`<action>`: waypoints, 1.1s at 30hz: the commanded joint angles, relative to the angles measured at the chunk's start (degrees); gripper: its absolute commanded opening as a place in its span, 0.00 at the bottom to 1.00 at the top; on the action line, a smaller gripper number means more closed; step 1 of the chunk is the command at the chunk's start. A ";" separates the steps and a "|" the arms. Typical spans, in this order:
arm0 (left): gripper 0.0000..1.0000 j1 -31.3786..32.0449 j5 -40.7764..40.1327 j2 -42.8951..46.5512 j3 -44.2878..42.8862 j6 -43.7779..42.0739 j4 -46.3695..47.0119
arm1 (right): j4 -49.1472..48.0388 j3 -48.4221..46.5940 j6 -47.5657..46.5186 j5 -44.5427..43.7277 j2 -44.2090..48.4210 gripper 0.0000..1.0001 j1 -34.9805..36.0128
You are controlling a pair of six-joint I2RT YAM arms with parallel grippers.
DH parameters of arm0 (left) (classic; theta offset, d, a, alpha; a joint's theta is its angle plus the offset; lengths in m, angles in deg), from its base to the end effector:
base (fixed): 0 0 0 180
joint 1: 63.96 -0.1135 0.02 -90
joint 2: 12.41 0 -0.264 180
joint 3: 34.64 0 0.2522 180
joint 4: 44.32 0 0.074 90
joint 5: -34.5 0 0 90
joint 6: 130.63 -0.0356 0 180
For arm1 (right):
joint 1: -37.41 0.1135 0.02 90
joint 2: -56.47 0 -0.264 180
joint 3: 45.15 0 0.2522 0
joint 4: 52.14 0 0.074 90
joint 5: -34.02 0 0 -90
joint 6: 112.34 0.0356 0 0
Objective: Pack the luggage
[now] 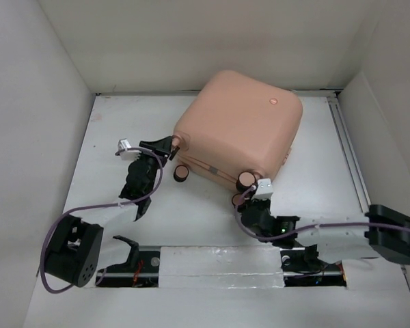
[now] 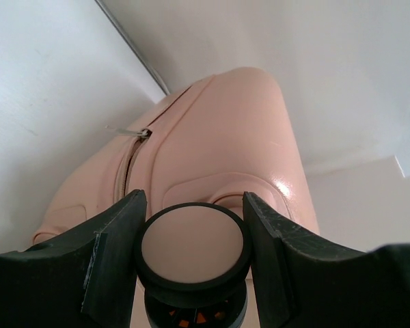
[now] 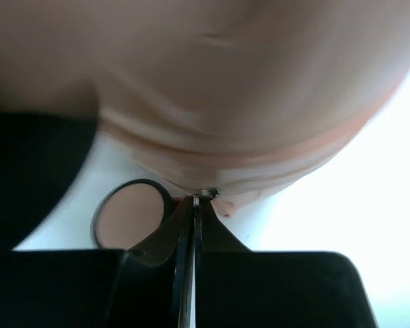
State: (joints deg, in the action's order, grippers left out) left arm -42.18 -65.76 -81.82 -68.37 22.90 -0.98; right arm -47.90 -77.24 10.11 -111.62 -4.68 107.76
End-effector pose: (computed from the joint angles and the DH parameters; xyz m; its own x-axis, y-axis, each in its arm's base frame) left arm 0.2253 -0.0832 0.2281 -0.1249 -0.8987 -0.4205 0.2005 0.3922 -0.8978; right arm 0.0921 0.1707 0.1706 -0.3165 0.0142 -0.9485 -0.1537 0.9859 0.0660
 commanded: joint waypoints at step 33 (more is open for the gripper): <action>0.00 30.34 5.62 0.58 -2.71 -4.55 5.14 | -12.44 -7.50 -5.20 36.95 0.05 0.00 -15.95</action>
State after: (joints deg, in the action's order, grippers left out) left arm -12.91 -63.27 -81.97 -68.13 18.55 0.16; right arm -62.83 -82.38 4.27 -70.50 -7.34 89.40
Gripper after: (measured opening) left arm 0.494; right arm 0.010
